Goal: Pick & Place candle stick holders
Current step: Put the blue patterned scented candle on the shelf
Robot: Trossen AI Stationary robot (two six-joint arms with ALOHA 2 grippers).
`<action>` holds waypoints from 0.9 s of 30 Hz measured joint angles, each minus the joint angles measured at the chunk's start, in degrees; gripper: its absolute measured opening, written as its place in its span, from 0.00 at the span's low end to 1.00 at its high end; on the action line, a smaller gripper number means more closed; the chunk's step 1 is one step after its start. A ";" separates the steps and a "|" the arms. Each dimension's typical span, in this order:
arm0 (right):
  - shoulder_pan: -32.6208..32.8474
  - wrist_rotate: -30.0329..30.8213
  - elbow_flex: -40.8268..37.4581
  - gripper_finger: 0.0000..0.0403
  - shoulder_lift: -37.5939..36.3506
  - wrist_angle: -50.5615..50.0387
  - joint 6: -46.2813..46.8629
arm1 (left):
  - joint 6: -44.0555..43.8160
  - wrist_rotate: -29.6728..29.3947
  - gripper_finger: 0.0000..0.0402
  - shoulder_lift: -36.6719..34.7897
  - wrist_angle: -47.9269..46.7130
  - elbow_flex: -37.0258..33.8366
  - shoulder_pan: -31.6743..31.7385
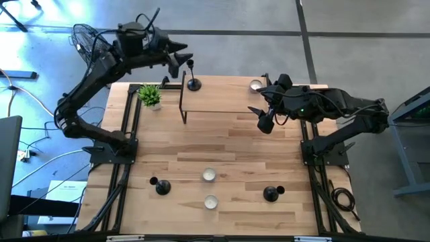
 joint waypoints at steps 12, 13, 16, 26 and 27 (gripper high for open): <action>0.00 0.02 0.00 0.78 0.00 -0.06 -0.99 | 0.13 0.19 0.57 -2.04 -7.45 0.00 -12.71; 0.00 0.02 0.00 0.78 0.00 0.15 -1.26 | 0.13 0.21 0.57 -2.04 -8.65 0.00 -13.43; 0.00 0.15 0.00 0.78 0.00 0.60 -1.60 | 0.13 0.21 0.57 -2.02 -12.01 -0.02 -15.79; -0.02 0.79 0.00 0.78 0.00 0.59 -1.62 | 3.51 -6.80 0.57 -1.79 -16.56 -0.04 -26.63; -0.01 0.75 0.00 0.78 0.00 0.59 -1.62 | 4.41 -8.84 0.57 -1.57 -16.75 -0.04 -28.07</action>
